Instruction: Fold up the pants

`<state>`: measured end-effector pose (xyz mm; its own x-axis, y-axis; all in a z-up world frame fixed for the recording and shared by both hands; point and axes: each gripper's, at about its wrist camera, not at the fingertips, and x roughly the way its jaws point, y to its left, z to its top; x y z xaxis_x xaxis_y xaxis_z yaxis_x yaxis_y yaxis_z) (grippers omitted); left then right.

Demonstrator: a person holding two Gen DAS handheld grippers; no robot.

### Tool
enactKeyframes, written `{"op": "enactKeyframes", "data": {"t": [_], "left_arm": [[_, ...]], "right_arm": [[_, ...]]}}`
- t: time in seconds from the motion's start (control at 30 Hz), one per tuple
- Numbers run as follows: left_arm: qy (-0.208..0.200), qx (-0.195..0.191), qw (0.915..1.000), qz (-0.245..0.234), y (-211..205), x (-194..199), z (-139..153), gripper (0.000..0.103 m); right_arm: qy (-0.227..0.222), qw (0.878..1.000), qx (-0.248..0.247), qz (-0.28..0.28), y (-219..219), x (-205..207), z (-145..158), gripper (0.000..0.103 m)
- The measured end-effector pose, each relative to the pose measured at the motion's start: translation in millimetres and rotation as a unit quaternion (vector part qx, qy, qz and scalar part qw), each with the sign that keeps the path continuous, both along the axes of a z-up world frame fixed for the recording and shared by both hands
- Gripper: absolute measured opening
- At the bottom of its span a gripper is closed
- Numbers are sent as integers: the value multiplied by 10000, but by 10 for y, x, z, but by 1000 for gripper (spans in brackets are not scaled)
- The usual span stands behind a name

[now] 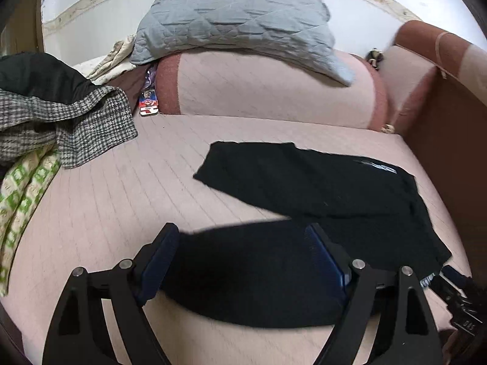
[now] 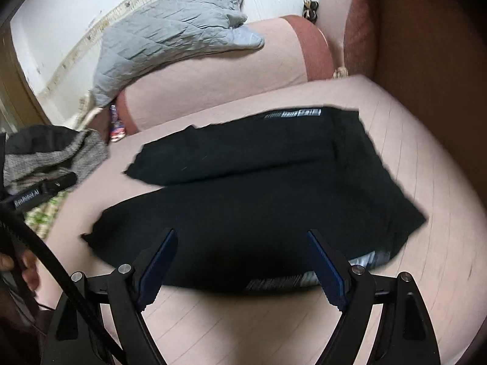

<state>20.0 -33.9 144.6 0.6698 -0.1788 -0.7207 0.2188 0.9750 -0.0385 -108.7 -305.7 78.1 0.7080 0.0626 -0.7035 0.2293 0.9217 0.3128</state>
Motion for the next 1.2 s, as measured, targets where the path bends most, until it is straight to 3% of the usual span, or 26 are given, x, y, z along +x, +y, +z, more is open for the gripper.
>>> {"op": "enactKeyframes", "data": {"t": [0.1, 0.23, 0.5, 0.8, 1.2], "left_arm": [[-295, 157, 9994, 20, -1, -355, 149, 84], [-687, 179, 9975, -6, 26, -757, 388, 84], [-1095, 308, 9935, 13, 113, -1109, 662, 84], [-1070, 322, 9937, 83, 188, -1186, 678, 84], [-903, 401, 9951, 29, 188, -1132, 572, 84]], "right_arm": [[-76, 9999, 70, 16, 173, -230, 81, 89], [-236, 9994, -243, 110, 379, -435, 260, 89], [-434, 9983, -259, 279, 541, -645, 460, 89], [-526, 9973, -386, 326, 598, -710, 573, 89], [-367, 9982, -344, 320, 565, -632, 463, 89]]}}
